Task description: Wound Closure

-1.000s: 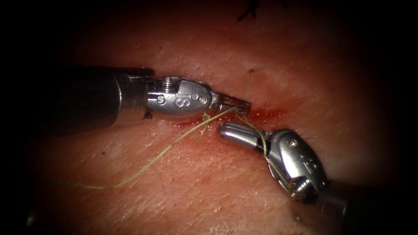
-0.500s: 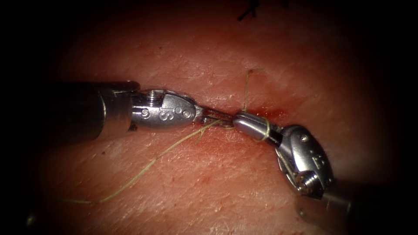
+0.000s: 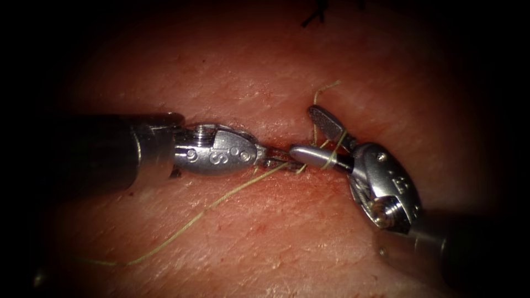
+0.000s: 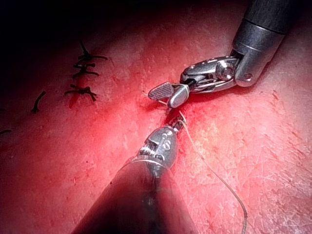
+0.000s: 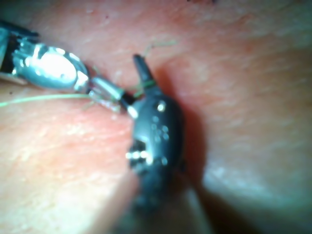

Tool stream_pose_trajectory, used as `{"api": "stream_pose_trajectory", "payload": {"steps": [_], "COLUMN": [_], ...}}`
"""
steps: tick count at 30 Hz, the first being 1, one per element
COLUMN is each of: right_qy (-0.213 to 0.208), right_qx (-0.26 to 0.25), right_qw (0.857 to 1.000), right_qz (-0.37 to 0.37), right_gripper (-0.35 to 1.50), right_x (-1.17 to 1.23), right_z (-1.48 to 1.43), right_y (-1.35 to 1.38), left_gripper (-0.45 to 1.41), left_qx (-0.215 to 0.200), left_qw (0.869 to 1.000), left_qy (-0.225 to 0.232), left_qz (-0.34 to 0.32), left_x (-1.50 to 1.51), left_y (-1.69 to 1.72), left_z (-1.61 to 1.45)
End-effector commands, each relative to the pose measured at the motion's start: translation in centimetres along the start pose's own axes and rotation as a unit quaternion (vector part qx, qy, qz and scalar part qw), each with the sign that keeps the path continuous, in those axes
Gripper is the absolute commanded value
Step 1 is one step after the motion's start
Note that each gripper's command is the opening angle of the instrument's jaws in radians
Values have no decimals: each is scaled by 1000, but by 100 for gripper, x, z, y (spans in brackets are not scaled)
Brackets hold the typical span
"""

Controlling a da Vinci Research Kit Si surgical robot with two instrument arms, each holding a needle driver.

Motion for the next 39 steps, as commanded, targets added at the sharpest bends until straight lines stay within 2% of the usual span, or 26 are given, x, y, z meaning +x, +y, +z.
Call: {"api": "stream_pose_trajectory", "payload": {"steps": [1, 6, 16, 20, 27, 32, 37, 39], "right_qy": [1, -5, -31, -30, -59, -87, -95, -98], "right_qx": [-8, -73, -142, -155, -177, -189, -190, -187], "right_qw": [1000, 997, 988, 986, 981, 977, 976, 976], "right_qz": [11, 36, 45, 53, 49, 42, 45, 57], "right_gripper": [106, 105, 113, 118, 116, 113, 111, 101], "right_x": [-7, -11, -12, -4, 12, 6, -8, -16], "right_z": [5, -2, -15, -19, -8, 8, 15, 14], "right_y": [-1, 2, -6, -12, -8, 4, 13, 15], "left_gripper": [-45, -45, -45, -45, -45, -45, -45, -45], "left_qx": [-1, -3, -4, -5, -3, -3, -4, -4], "left_qw": [1000, 1000, 1000, 1000, 1000, 1000, 1000, 1000], "left_qy": [1, -1, -5, -3, -4, -7, -7, -7], "left_qz": [1, 1, -3, -7, -13, -14, -13, -13], "left_x": [-4, -2, 12, 22, 42, 47, 45, 44], "left_y": [-2, 0, 4, 2, 1, 2, 2, 2], "left_z": [6, 6, 11, 8, 16, 22, 20, 20]}}
